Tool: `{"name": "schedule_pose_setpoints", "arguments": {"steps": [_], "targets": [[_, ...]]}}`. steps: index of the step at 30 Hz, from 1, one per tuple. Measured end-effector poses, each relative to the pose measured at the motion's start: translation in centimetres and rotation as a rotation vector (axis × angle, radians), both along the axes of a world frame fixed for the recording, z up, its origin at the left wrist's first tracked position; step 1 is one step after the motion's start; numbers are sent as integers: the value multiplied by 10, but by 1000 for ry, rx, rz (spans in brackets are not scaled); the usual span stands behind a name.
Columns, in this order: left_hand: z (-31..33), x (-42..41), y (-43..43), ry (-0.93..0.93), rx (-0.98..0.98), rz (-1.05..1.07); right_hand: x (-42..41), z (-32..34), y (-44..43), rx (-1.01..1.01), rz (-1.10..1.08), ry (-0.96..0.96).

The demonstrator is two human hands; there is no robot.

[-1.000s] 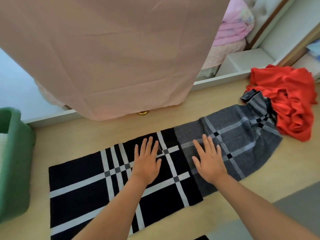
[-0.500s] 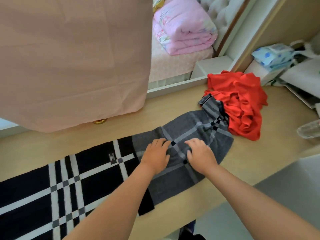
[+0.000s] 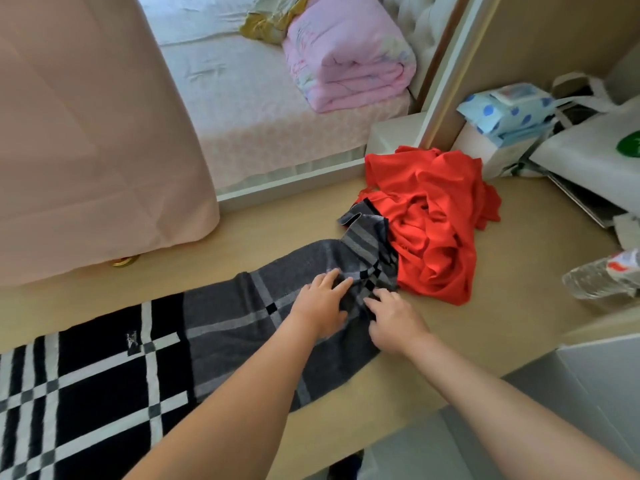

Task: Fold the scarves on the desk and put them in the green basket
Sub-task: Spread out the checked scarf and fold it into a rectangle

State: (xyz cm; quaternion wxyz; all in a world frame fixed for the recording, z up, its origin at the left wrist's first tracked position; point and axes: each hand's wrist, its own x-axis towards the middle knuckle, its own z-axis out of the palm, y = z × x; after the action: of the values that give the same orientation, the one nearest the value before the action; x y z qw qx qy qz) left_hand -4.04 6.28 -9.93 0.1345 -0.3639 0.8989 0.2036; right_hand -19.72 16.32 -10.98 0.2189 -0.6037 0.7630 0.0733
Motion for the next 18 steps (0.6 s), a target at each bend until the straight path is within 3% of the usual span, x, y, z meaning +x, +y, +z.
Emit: {"name": "schedule_pose_setpoints", "arguments": {"steps": [4, 8, 10, 14, 16, 18], "targets": [[-1, -2, 14, -47, -72, -6, -11, 15, -7, -72, 35, -43], [11, -9, 9, 18, -65, 78, -37, 24, -30, -427, -214, -149], [14, -15, 4, 143, -128, 148, -49, 25, -42, -484, -298, -183], [19, -33, -15, 381, -329, 226, -68, 22, -66, -332, -281, -210], [19, -43, -25, 332, -305, 164, -72, 20, -74, -156, -229, -178], [20, -50, -32, 267, -235, 133, -72, 22, -79, -103, -195, -168]]}}
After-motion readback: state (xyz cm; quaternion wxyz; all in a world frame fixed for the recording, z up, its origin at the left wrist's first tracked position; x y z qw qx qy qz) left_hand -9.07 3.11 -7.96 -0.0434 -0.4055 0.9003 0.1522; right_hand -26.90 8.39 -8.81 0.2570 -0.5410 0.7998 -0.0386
